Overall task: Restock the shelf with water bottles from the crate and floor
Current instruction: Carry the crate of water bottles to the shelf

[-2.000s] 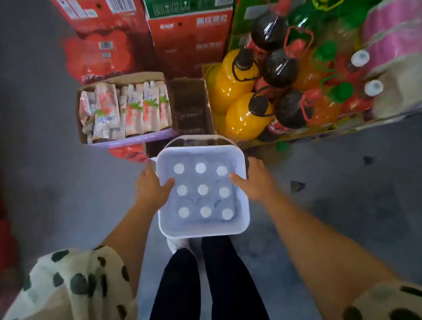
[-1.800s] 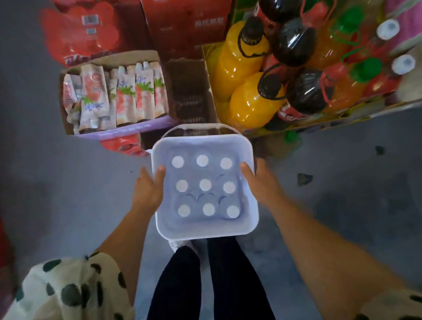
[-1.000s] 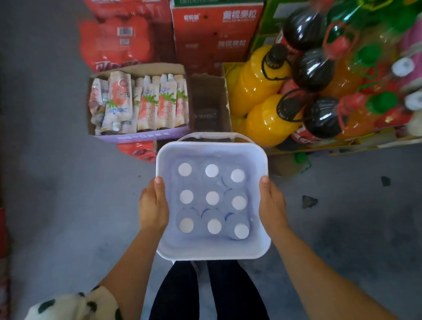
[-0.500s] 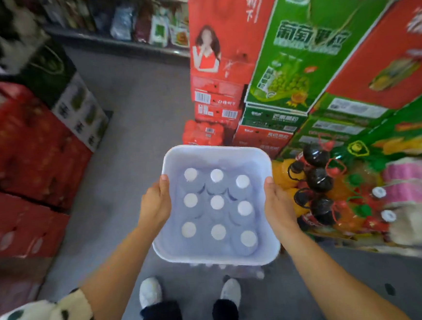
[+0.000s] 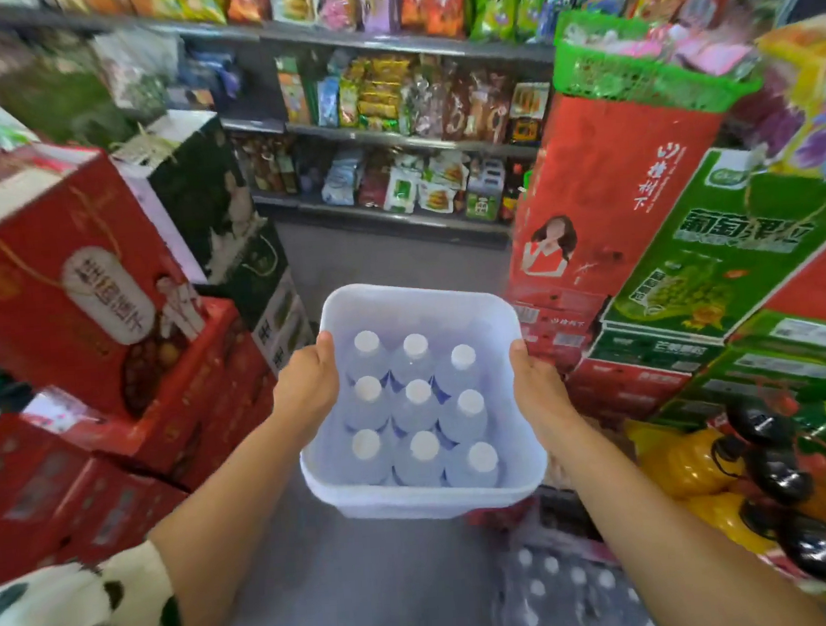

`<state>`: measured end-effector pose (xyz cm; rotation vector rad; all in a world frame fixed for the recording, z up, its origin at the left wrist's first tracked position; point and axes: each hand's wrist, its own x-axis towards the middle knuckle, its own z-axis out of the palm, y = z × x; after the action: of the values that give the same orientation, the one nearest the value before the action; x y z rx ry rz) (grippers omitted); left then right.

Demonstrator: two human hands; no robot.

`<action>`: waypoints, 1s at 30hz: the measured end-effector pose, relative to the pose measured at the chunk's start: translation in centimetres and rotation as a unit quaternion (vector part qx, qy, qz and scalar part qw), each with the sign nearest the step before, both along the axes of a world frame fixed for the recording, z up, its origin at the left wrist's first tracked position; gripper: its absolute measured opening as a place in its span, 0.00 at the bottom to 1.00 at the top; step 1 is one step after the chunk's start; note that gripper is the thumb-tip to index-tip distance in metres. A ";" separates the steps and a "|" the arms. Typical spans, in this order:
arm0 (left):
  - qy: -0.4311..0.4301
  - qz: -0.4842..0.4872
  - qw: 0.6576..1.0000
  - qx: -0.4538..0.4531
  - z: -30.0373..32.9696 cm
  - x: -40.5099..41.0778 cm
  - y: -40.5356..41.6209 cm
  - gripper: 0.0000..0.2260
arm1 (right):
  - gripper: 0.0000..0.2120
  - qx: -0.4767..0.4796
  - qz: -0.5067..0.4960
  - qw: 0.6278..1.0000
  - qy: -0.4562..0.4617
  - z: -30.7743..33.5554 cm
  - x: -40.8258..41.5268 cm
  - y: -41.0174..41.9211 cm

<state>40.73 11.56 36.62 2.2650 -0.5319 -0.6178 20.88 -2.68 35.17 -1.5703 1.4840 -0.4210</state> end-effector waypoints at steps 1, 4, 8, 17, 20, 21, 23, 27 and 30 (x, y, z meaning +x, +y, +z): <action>-0.001 0.010 1.000 0.004 0.6 1.7 -0.2 0.29 | 0.24 -0.004 0.004 1.000 -0.002 0.3 1.8 -0.4; 0.007 0.041 0.999 0.015 1.4 6.6 -2.0 0.28 | 0.28 0.017 0.023 1.000 0.010 1.5 7.0 -2.6; 0.015 0.062 0.998 0.028 1.4 12.6 -6.2 0.28 | 0.31 0.030 0.048 0.998 0.015 2.1 13.3 -7.7; 0.002 0.041 0.999 -0.004 2.2 27.5 -22.8 0.28 | 0.24 0.027 0.081 0.996 0.025 5.0 28.4 -25.4; 0.020 0.050 0.998 -0.025 2.9 32.6 -28.4 0.28 | 0.23 0.018 0.092 0.995 0.041 6.6 33.9 -31.3; 0.022 0.055 0.998 -0.032 3.2 34.3 -30.2 0.27 | 0.24 0.019 0.097 0.994 0.046 6.9 35.8 -33.2; 0.022 0.058 0.997 -0.040 3.3 37.9 -33.8 0.26 | 0.25 0.020 0.107 0.993 0.051 7.1 39.7 -37.0; 0.002 0.054 0.998 -0.038 2.5 46.4 -40.2 0.26 | 0.29 0.010 0.131 0.990 0.045 6.6 48.4 -43.9; 0.007 0.060 0.998 -0.028 1.6 53.3 -44.4 0.26 | 0.22 0.006 0.134 0.990 0.048 5.6 55.5 -48.3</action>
<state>93.99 -32.80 38.18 2.2200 -0.3992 -0.5519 76.42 -51.00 40.81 -1.7722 1.3185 -0.1826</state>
